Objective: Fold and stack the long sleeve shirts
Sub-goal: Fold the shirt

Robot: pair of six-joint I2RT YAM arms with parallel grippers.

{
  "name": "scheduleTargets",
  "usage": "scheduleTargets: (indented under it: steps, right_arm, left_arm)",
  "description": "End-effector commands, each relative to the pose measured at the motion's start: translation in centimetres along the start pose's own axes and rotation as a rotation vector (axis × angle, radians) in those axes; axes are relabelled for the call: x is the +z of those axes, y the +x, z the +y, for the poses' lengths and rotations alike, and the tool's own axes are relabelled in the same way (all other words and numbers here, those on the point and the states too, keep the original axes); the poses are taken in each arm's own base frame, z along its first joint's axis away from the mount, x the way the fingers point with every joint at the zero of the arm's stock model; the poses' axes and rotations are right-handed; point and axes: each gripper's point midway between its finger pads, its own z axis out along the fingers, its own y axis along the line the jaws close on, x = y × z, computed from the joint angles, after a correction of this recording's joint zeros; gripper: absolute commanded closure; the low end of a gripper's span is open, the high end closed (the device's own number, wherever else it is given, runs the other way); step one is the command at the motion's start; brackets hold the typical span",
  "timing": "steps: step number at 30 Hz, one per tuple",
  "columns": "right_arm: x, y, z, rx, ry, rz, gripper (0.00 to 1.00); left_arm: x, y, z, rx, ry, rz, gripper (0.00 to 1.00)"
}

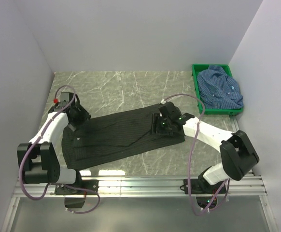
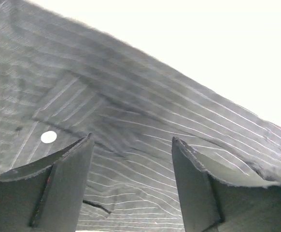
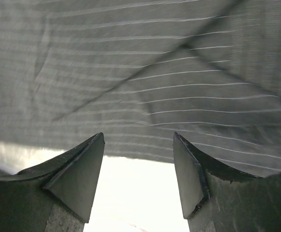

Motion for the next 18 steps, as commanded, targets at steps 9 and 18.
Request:
scheduleTargets:
  steps: [9,18]
  right_arm:
    - [3.2,-1.2,-5.9,0.19,0.213,-0.078,0.41]
    - [7.2,-8.4,-7.8,0.155,0.272,-0.095,0.41]
  left_arm:
    - [4.9,-0.1,-2.3,0.104,-0.047,0.081,0.4]
    - [7.3,6.7,0.4,0.001,-0.06,0.289,0.42]
